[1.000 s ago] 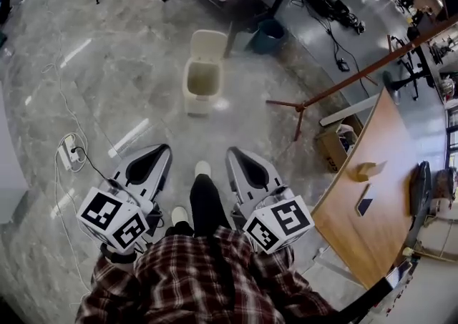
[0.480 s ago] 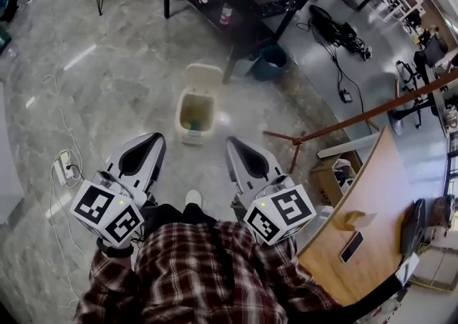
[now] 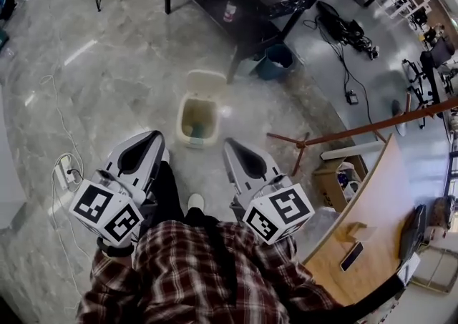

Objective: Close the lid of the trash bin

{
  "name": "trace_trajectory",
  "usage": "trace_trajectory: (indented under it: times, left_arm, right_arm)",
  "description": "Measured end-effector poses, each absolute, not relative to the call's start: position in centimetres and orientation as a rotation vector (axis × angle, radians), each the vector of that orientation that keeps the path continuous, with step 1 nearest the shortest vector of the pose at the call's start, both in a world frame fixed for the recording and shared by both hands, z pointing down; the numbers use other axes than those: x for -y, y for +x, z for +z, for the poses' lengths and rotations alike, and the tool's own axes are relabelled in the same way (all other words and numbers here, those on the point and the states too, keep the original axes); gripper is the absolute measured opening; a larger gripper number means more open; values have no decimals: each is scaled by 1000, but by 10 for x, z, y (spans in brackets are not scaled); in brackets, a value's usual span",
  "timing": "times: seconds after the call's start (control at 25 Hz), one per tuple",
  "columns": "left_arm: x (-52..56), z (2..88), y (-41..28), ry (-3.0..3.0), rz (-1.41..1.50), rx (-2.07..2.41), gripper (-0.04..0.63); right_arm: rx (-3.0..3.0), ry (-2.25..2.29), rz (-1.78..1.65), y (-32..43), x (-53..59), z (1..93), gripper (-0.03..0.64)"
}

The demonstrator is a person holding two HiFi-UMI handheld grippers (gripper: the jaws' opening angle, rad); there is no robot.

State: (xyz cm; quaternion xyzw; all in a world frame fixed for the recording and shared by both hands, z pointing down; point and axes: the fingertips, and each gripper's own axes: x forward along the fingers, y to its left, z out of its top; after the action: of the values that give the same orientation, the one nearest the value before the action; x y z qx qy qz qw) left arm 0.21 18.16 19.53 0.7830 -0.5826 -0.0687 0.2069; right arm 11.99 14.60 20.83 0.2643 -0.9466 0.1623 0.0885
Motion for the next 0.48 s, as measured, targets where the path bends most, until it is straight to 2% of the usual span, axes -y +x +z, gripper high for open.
trace_trajectory:
  times: [0.48]
  left_arm:
    - [-21,207,-84,2316,-106,1371,12]
  right_arm:
    - [2708,1070,524,34,-4,225,12]
